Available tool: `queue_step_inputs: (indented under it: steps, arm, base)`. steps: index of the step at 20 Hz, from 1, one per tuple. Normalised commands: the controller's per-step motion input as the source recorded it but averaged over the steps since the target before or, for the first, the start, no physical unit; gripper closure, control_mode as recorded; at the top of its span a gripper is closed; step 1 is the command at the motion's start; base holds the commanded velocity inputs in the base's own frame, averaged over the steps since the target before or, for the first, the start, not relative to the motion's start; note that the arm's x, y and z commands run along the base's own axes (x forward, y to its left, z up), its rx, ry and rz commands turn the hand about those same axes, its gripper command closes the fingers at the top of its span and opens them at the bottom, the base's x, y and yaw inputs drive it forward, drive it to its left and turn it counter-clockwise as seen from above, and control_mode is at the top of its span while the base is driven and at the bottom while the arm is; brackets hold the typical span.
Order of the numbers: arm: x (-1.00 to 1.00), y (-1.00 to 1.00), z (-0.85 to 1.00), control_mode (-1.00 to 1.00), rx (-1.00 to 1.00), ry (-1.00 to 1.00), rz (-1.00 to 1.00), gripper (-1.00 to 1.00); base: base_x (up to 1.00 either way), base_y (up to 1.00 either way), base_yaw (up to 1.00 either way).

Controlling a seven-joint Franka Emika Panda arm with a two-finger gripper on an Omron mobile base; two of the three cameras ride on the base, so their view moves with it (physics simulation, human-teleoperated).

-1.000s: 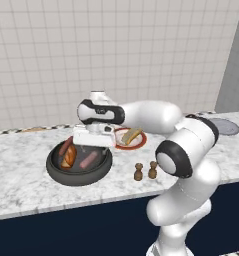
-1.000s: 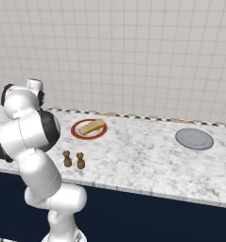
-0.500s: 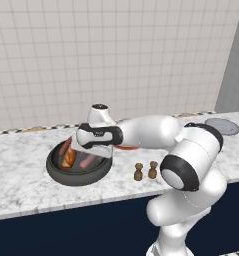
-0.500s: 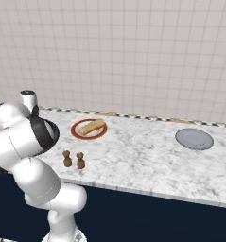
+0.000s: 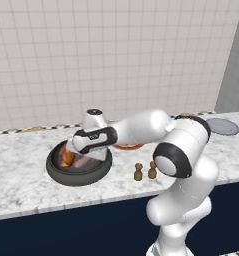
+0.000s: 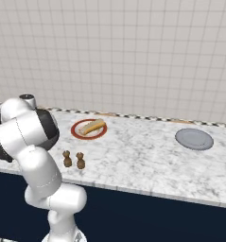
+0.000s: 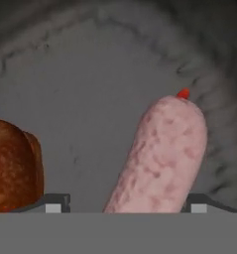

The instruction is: Place one bun and one sausage from the bowl on each plate.

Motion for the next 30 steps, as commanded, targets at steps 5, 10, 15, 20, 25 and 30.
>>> queue_step_inputs:
  steps: [5,10,15,20,25,30]
  arm:
    - [0.03,-0.26,-0.35,-1.0,-0.03,0.25,-0.15,1.0]
    - [0.03,-0.71,0.81,-1.0,-0.08,0.39,-0.17,1.0]
    - [0.21,-0.92,1.0,-1.0,-0.09,0.4,-0.2,1.0]
    - [0.35,-0.91,0.78,-1.0,-0.26,0.29,-0.21,1.0]
    - [0.54,-0.55,-0.22,-1.0,-0.31,0.03,0.0,1.0]
    - [0.17,-0.45,-0.98,-1.0,-0.19,-0.16,0.08,1.0]
  base:
    - [0.0,0.0,0.0]
    - [0.0,0.0,0.0]
    - [0.0,0.0,0.0]
    - [0.0,0.0,0.0]
    - [0.0,0.0,0.0]
    - [0.0,0.0,0.0]
